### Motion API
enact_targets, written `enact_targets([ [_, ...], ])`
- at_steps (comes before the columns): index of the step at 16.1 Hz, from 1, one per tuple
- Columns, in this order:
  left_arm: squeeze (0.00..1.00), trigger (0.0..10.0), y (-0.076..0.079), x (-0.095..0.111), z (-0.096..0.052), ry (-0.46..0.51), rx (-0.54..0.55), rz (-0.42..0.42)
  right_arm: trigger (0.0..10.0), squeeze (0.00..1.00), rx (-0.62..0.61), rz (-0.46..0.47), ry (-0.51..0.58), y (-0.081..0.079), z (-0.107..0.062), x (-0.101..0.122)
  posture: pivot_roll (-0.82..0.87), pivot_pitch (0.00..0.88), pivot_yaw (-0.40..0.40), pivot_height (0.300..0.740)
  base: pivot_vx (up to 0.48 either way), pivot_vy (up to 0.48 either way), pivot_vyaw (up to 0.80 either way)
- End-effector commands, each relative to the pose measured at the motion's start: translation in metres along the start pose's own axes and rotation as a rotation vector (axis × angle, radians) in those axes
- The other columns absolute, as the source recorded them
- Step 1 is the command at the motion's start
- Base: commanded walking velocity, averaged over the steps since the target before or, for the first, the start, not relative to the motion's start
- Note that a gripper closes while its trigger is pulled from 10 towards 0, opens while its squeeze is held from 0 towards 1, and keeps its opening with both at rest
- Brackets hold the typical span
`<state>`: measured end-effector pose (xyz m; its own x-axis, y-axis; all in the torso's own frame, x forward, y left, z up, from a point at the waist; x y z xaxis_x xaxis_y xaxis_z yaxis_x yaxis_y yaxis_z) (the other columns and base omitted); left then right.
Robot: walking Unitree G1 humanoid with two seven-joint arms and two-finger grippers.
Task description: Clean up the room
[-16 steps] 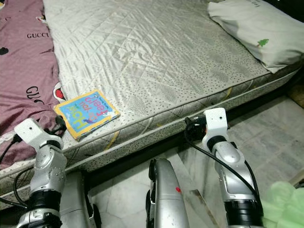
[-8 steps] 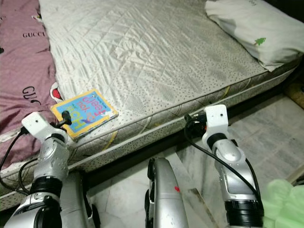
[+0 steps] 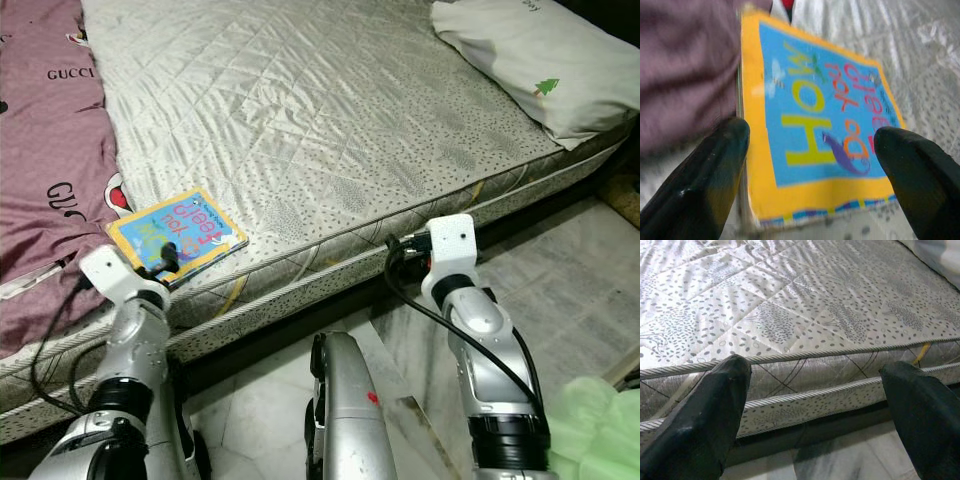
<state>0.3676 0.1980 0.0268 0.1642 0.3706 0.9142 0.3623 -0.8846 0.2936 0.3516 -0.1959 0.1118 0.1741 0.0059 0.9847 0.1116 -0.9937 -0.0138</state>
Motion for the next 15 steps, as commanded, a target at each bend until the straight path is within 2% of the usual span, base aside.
enact_targets([
  [1,0.0,10.0,-0.001,-0.006,0.0,-0.027,0.013,-0.011,10.0,0.0,-0.005,0.0,-0.009,0.001,0.001,-0.003,-0.23,0.127,-0.072,0.536,0.0,0.0,0.0],
  [5,0.0,10.0,-0.02,-0.007,0.001,-0.031,0.088,-0.025,10.0,0.0,0.001,0.006,0.006,0.002,0.003,0.001,-0.24,0.117,-0.072,0.536,0.0,0.0,0.0],
  [9,0.0,10.0,-0.04,0.0,0.007,-0.025,0.126,-0.023,10.0,0.0,0.0,0.0,0.01,0.003,0.003,0.002,-0.24,0.115,-0.075,0.506,0.0,0.0,0.0],
  [11,0.0,10.0,-0.044,0.006,0.012,-0.026,0.122,-0.025,10.0,0.0,-0.003,-0.003,0.012,0.004,0.002,0.002,-0.25,0.117,-0.076,0.506,0.0,0.0,0.0],
  [15,0.0,10.0,-0.034,0.006,0.019,-0.072,0.067,-0.045,10.0,0.0,-0.001,-0.01,0.01,0.003,0.0,0.002,-0.26,0.121,-0.082,0.506,0.0,0.0,0.0],
])
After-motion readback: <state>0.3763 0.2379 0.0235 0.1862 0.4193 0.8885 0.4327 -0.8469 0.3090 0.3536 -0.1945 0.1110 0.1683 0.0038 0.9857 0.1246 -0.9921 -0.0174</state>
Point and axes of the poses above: a point about 5 cm out from each wrist's last joint towards the gripper, its own z axis pointing out of the wrist towards the gripper, its own x axis along the axis of the wrist's last joint, y = z × x, the point moved 6 cm from there along z, pointing out of the wrist towards the gripper, and after that the axes turned 9 degrees about z, right-handed, at the moved point
